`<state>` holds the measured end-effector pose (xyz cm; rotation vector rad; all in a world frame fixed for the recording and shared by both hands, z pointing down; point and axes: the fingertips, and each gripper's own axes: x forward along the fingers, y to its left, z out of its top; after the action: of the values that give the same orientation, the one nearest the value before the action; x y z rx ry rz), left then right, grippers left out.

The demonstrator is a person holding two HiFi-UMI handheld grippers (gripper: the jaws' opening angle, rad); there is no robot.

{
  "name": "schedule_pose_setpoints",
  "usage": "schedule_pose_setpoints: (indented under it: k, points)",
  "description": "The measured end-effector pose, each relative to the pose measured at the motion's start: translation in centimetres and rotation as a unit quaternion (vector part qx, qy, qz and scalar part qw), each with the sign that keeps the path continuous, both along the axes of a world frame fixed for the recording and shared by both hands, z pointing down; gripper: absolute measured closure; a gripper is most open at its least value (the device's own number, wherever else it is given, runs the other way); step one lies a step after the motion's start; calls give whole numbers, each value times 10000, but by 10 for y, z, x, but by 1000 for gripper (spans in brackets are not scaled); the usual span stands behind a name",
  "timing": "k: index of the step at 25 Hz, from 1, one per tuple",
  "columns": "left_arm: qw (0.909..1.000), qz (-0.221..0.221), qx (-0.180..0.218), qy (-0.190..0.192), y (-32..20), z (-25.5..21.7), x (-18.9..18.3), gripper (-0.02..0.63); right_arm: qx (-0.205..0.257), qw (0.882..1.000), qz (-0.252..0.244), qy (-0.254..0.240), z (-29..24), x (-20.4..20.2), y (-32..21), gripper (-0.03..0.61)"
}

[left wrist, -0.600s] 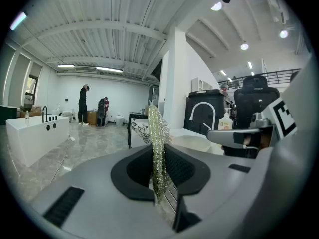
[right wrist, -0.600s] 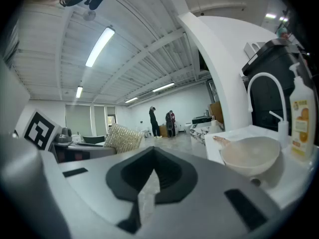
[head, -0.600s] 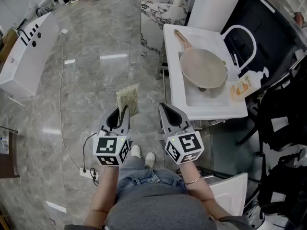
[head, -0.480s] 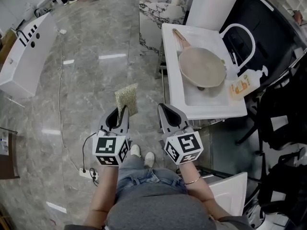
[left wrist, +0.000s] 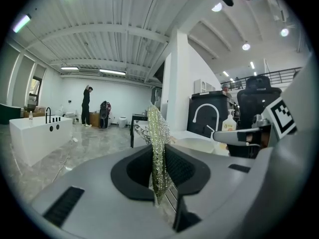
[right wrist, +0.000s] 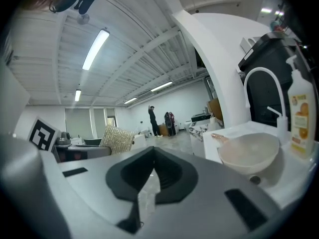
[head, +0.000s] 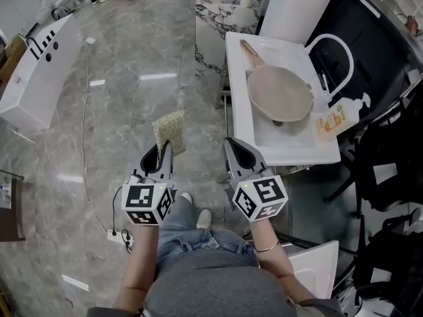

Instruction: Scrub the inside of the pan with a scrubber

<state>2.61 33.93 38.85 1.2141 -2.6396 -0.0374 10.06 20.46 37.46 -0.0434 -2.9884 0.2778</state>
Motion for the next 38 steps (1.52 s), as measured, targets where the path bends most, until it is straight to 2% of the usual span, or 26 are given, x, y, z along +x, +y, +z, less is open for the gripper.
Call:
schedule_pose_setpoints:
  k: [5, 10, 16, 22, 29, 34, 38]
  points:
    - [9995, 8, 187, 237, -13, 4, -17, 546, 16, 10000, 54, 44, 2, -9, -8, 568]
    - [9996, 25, 182, 212, -33, 7, -50, 546, -53, 9999, 102, 89, 9, -34, -21, 568]
    - [9995, 136, 117, 252, -60, 19, -107, 546, -52, 9998, 110, 142, 16, -93, -39, 568]
    - [9985, 257, 132, 472, -77, 28, -192, 546, -1, 9994, 217, 270, 17, -177, -56, 568]
    - [9953, 695, 164, 655, -108, 31, -283, 545, -45, 9971, 609, 451, 21, -261, -76, 568]
    - [9918, 1015, 85, 778, -122, 39, -324, 545, -16, 9935, 970, 588, 24, -299, -84, 568]
    - [9882, 1185, 115, 961, -135, 48, -338, 545, 3, 9913, 1110, 707, 26, -312, -91, 568]
